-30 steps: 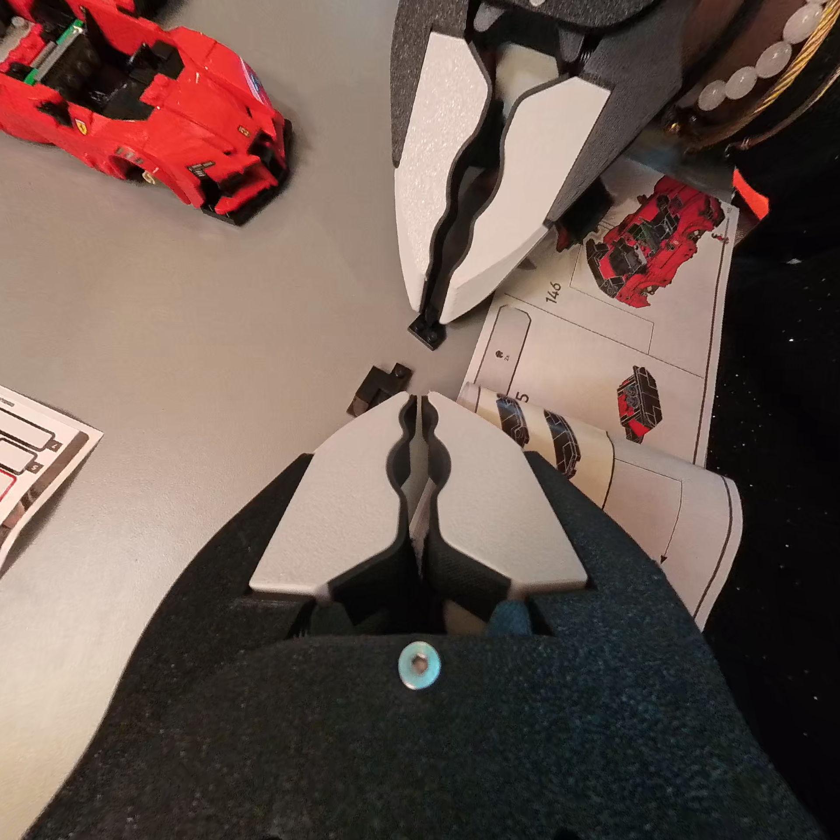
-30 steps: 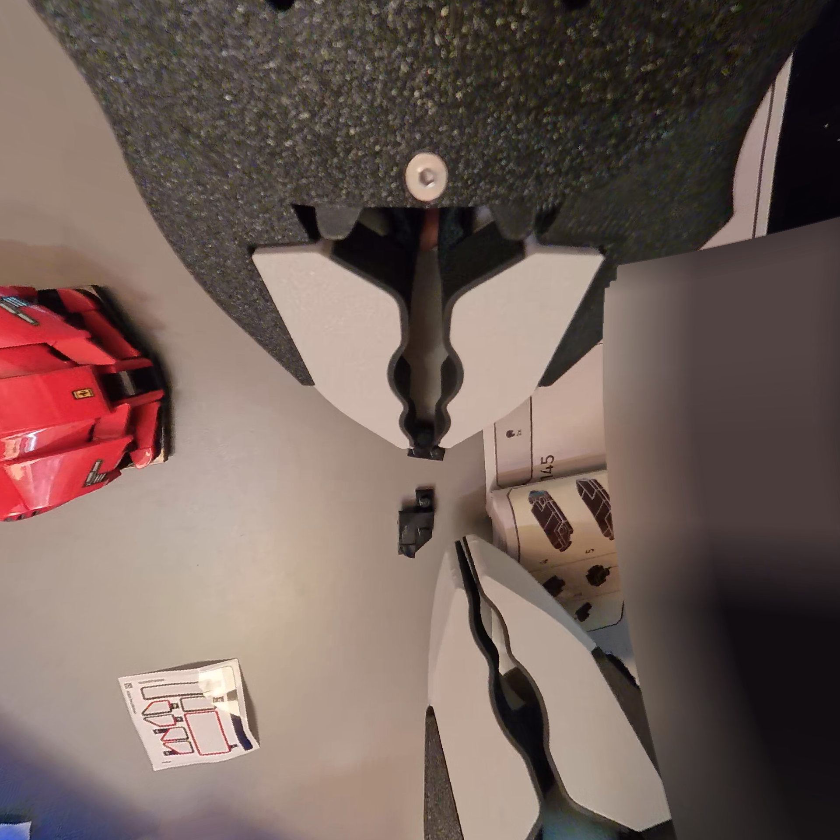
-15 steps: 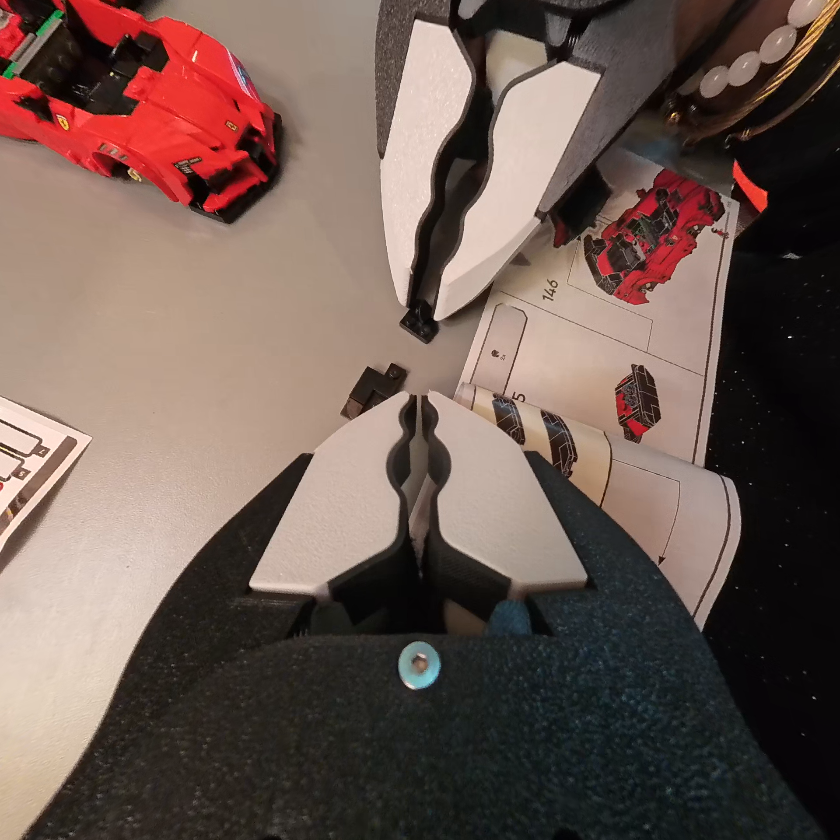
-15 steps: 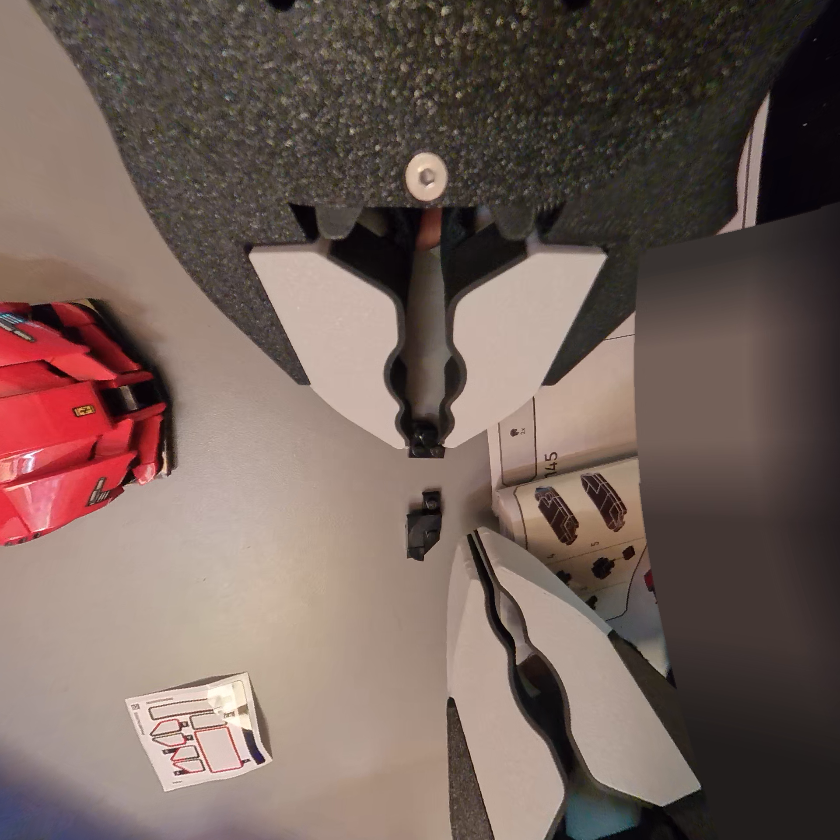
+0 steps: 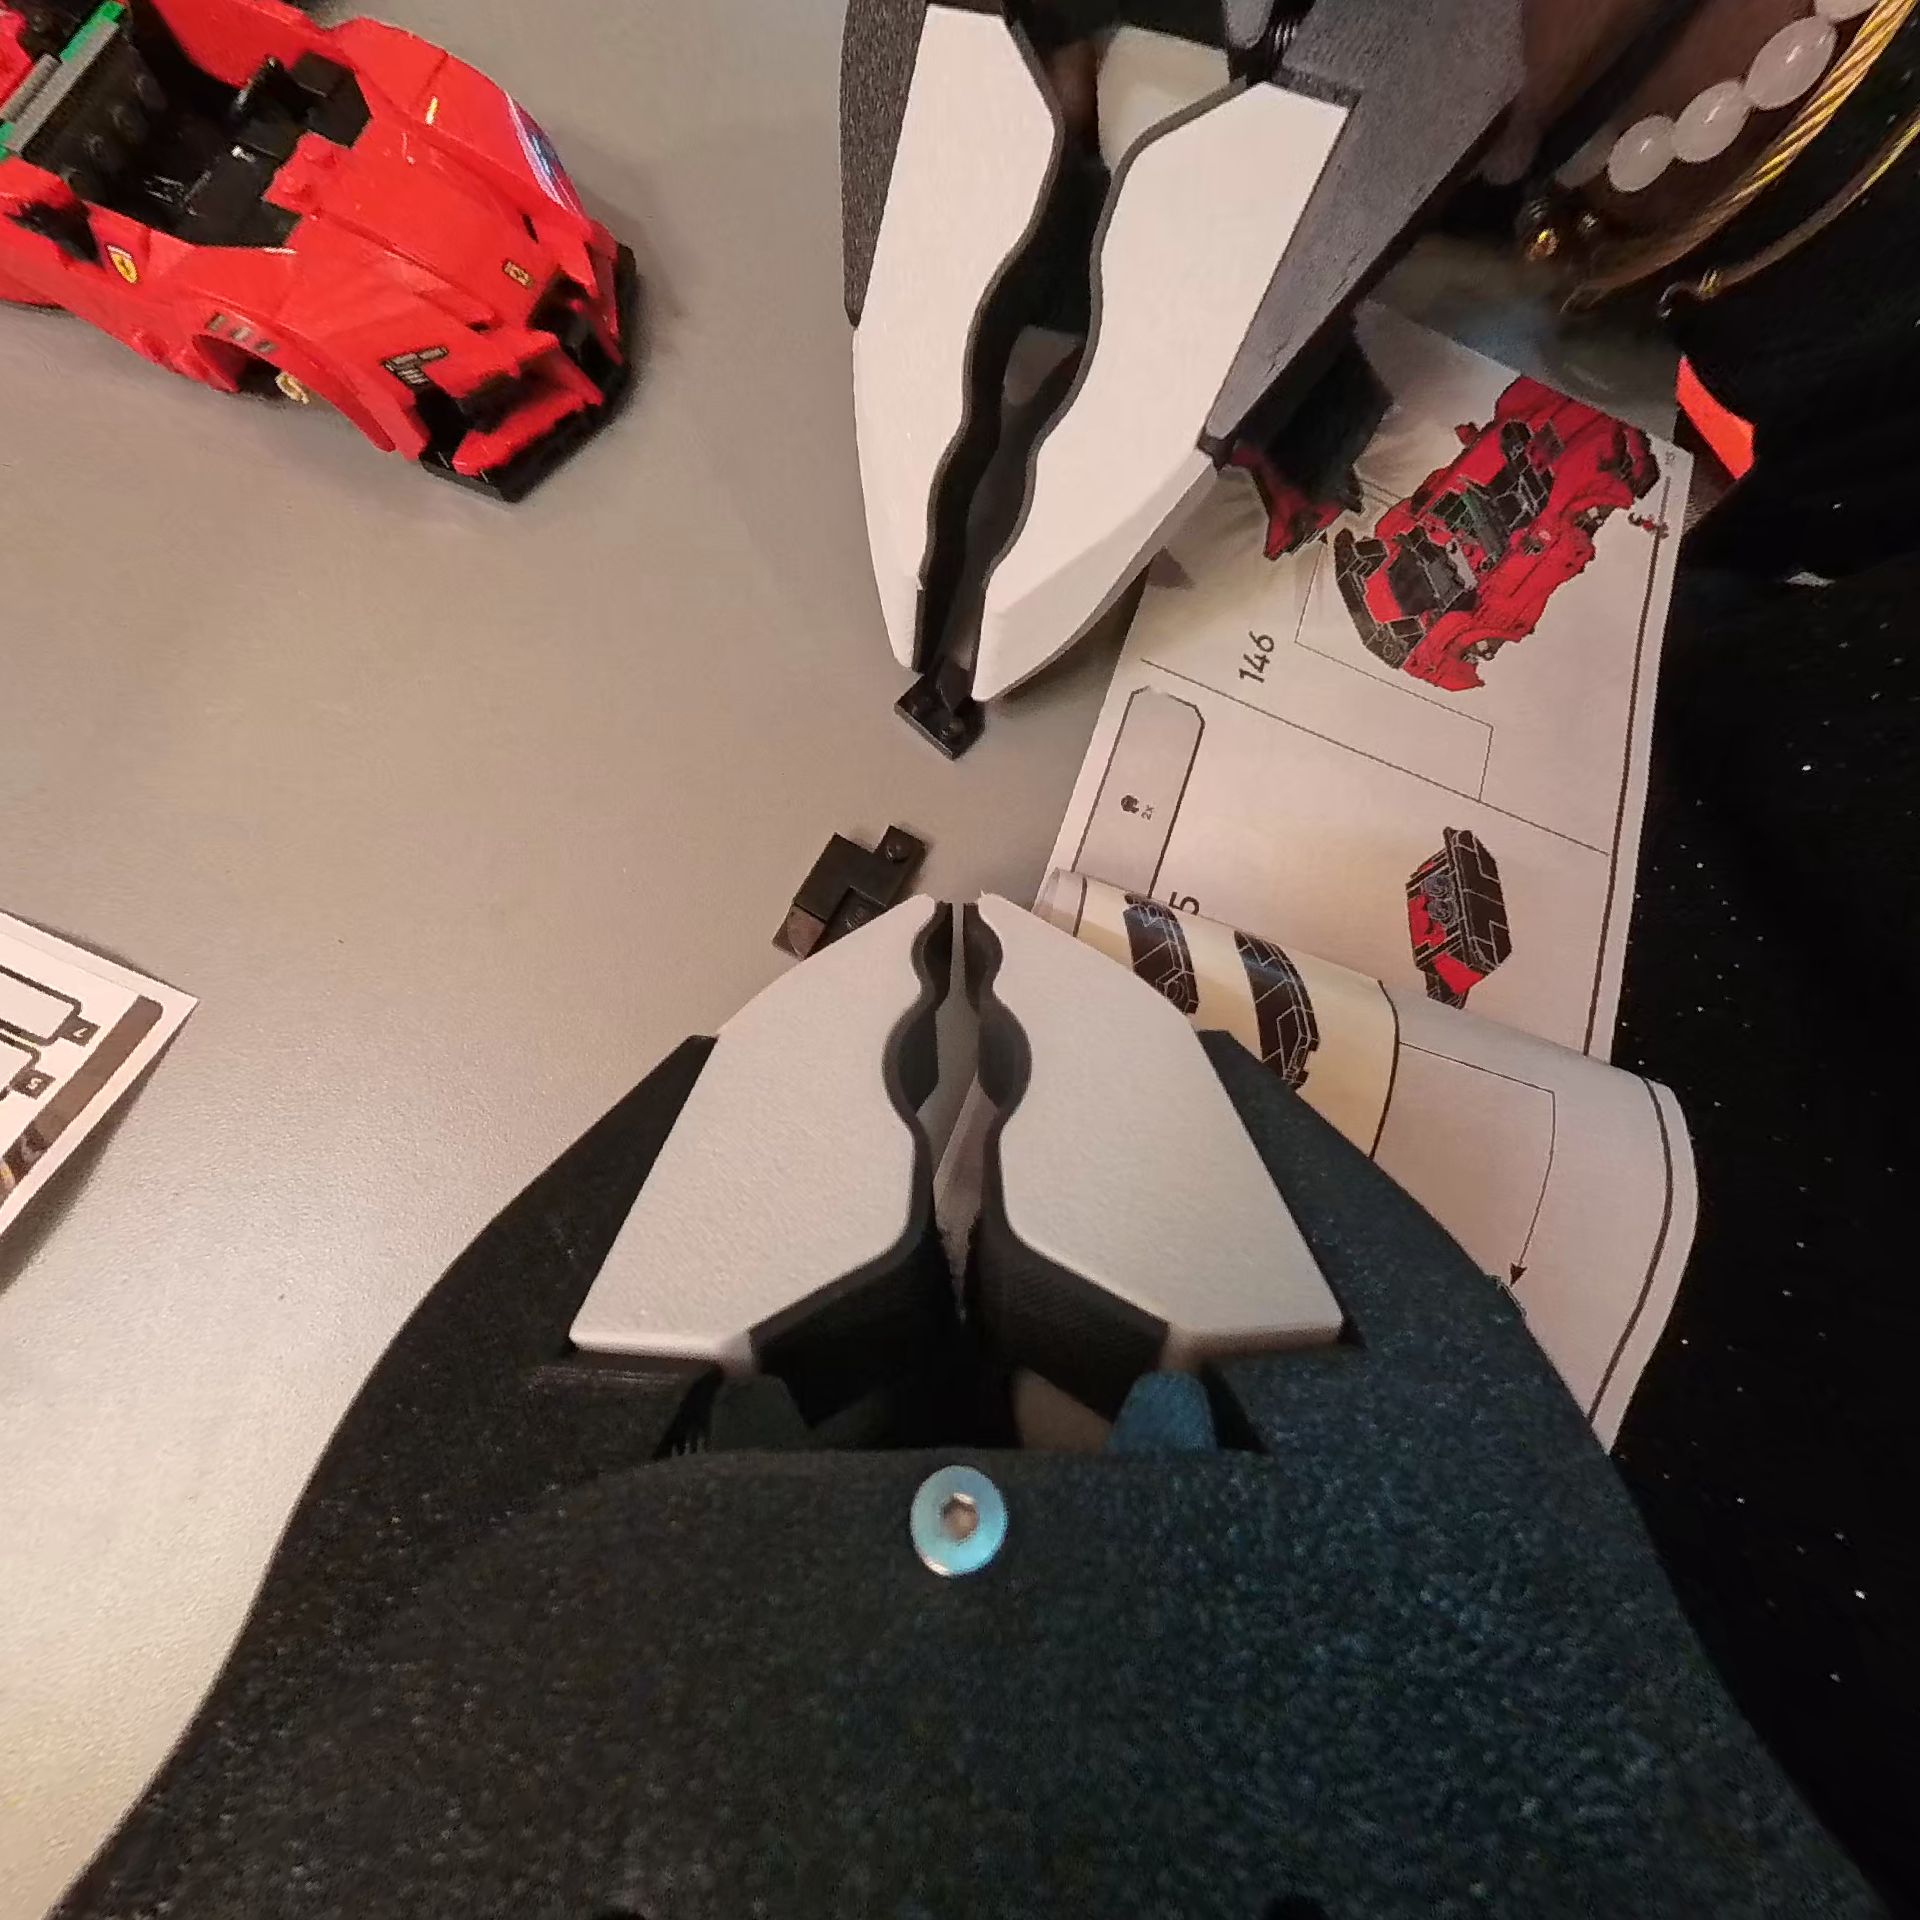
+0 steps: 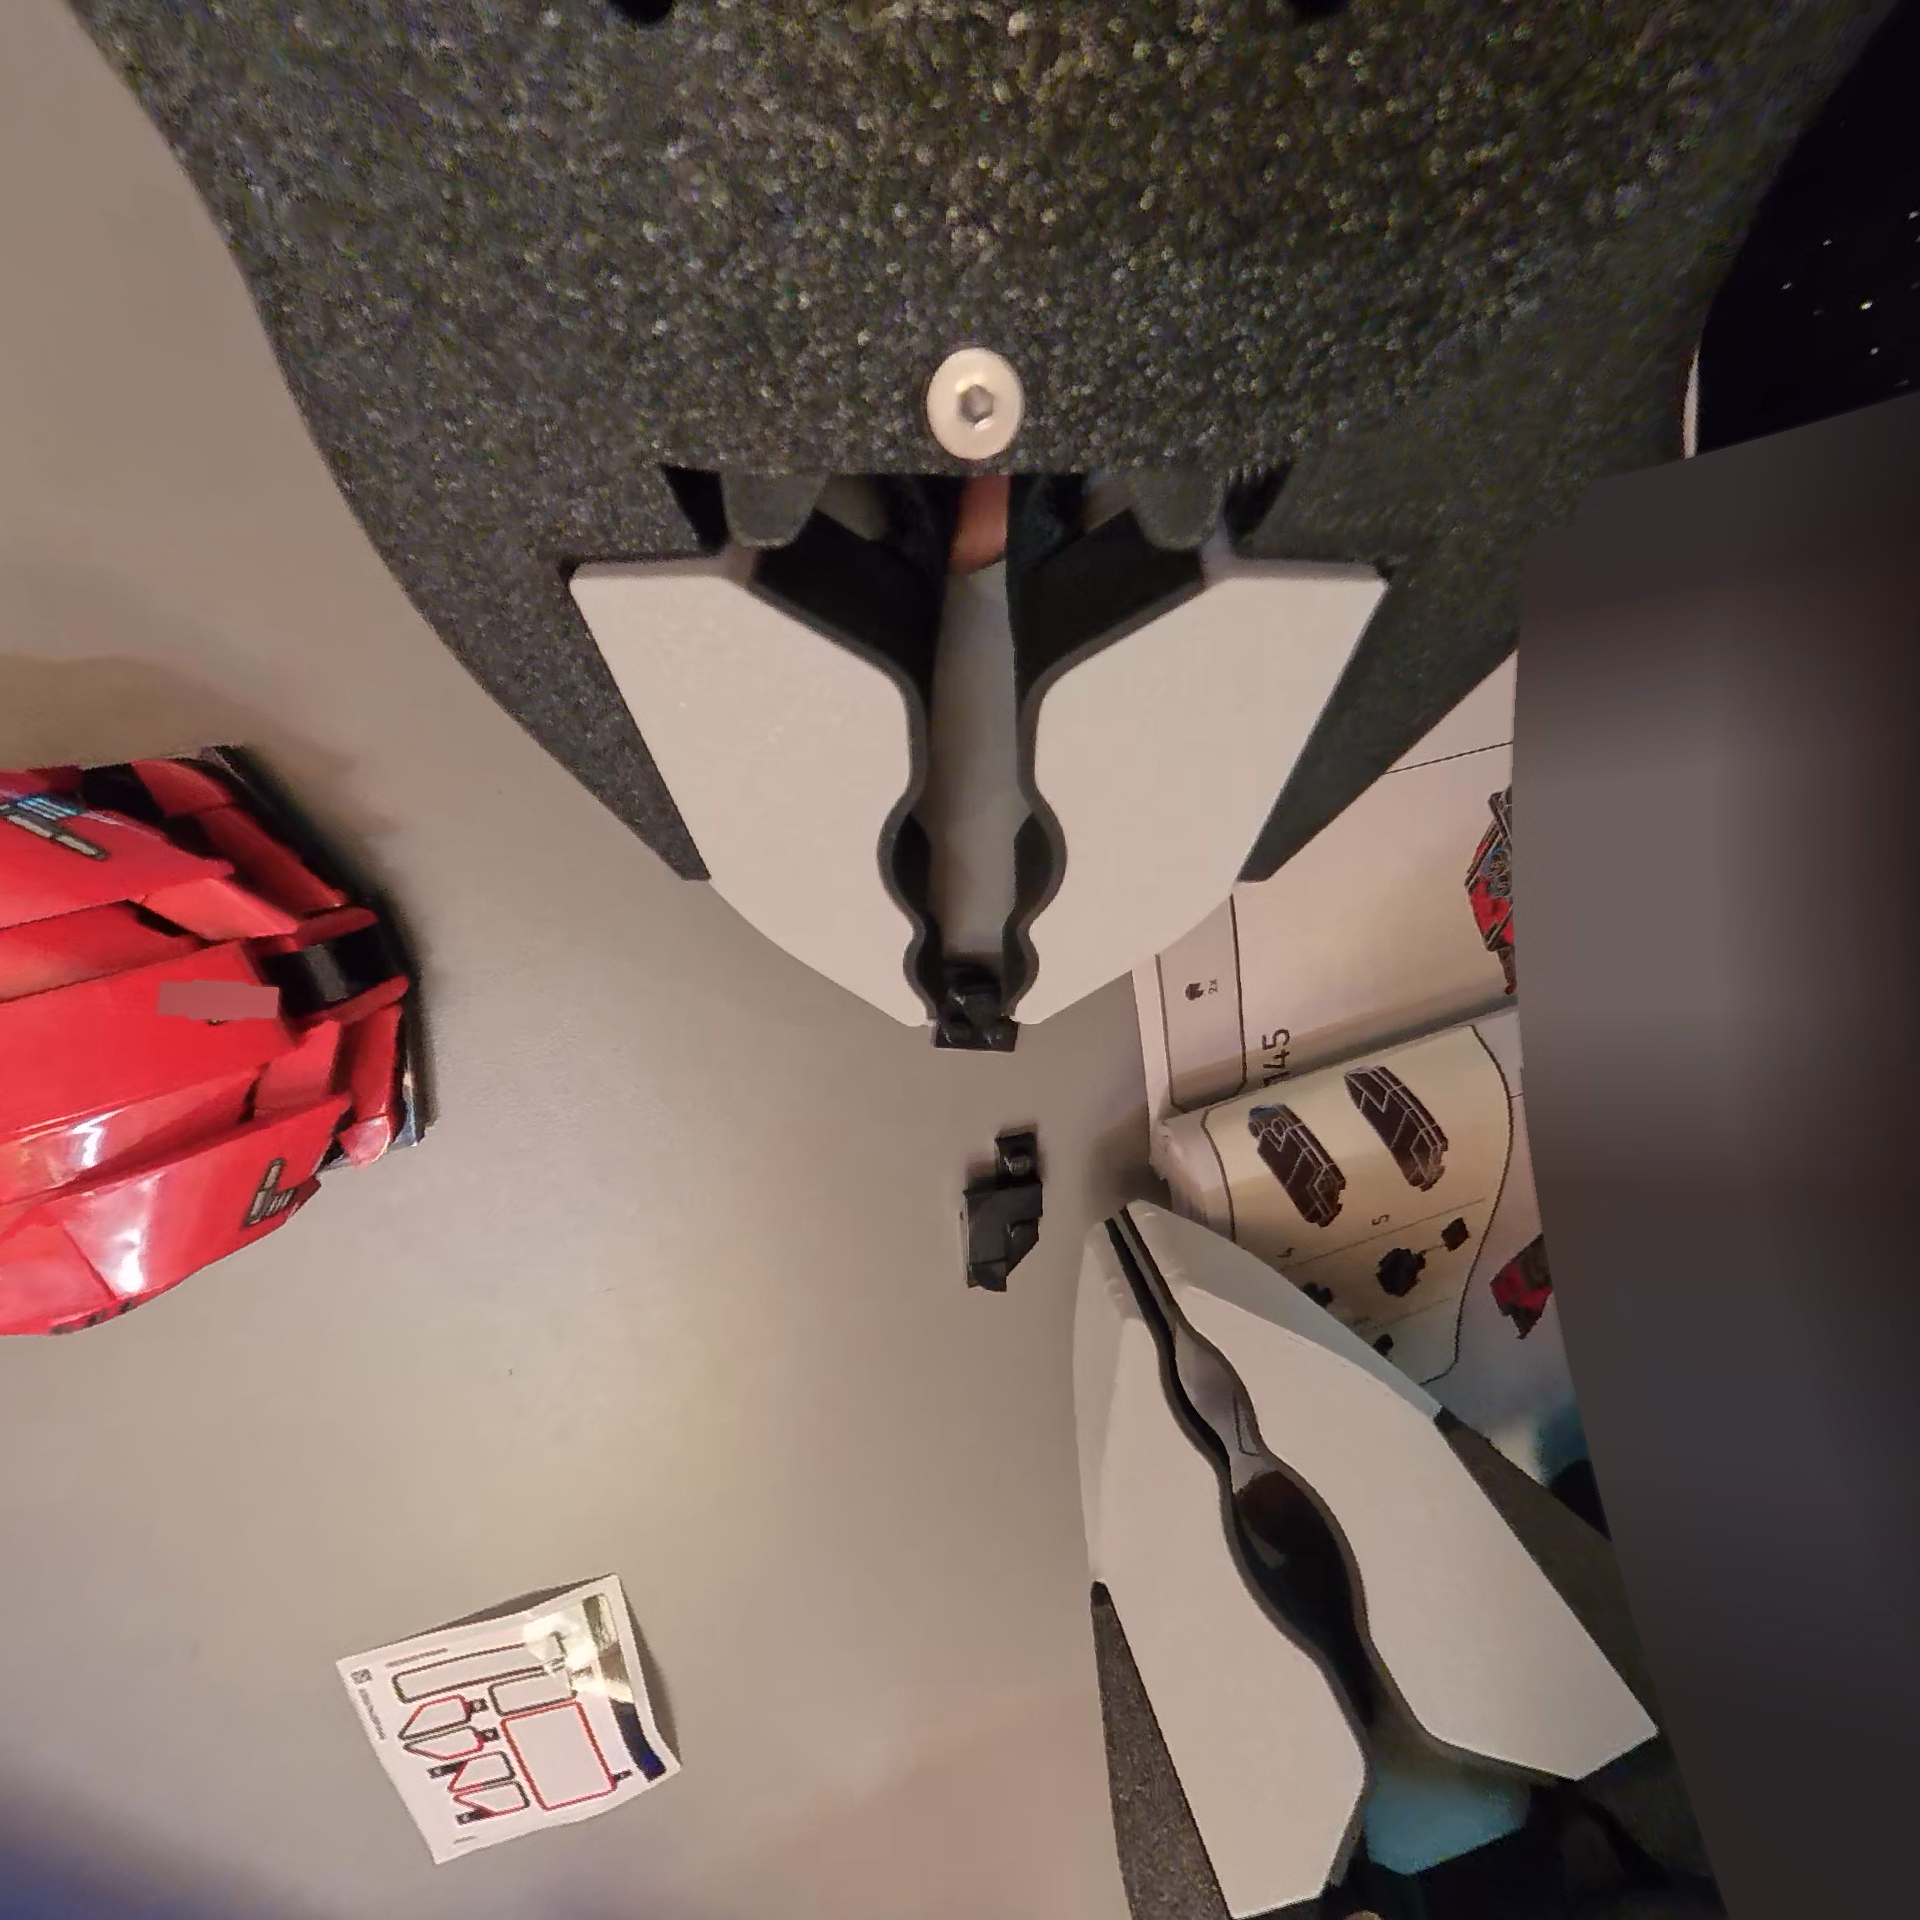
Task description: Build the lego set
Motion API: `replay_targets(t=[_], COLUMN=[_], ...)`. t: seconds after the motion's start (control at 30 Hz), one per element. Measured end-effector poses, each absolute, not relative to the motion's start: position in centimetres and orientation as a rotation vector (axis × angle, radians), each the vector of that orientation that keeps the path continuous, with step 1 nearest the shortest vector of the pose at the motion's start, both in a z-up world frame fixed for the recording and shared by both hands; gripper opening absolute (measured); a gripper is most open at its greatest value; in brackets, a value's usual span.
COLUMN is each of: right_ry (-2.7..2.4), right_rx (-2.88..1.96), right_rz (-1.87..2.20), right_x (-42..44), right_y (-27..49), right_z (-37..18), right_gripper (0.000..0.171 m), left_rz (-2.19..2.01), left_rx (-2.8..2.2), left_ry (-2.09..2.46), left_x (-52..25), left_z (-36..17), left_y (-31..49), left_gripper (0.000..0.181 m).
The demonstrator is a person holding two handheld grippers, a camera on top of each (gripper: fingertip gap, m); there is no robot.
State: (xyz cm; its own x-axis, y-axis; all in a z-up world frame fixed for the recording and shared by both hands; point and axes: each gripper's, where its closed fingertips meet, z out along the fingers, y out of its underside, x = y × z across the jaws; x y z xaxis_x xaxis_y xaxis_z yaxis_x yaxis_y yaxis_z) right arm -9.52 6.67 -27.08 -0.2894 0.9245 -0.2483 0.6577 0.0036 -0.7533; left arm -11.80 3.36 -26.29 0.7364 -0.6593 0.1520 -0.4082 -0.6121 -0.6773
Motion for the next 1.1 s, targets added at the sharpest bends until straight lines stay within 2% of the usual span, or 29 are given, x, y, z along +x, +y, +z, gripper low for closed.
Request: replay_targets(t=[0.3,0.6,0.8,0.87,1.1], right_ry=[-1.936,-2.010,-2.198,-2.209,-2.138], right_rx=[-1.706,-1.621,-1.426,-1.481,-1.591], right_rz=[1.211,1.215,1.016,1.006,0.911], right_x=[-9.1,-8.0,-7.7,-7.8,-7.9], right_y=[7.1,7.1,6.6,6.8,6.6], right_z=[-27.1,-26.2,-26.7,-27.0,-27.4], right_gripper=[0.014,0.002,0.012,0.017,0.019], left_rz=[-0.516,-0.484,-0.416,-0.410,-0.382], left_rx=[-2.299,-2.288,-2.313,-2.319,-2.339], left_ry=[0.813,0.889,1.021,1.035,1.034], left_x=[-11.7,-11.2,-10.9,-10.8,-10.5], left_z=[-26.1,-25.5,-26.0,-26.1,-26.6], left_y=[3.5,4.3,5.6,5.8,6.2], left_gripper=[0.002,0.003,0.004,0.004,0.004])
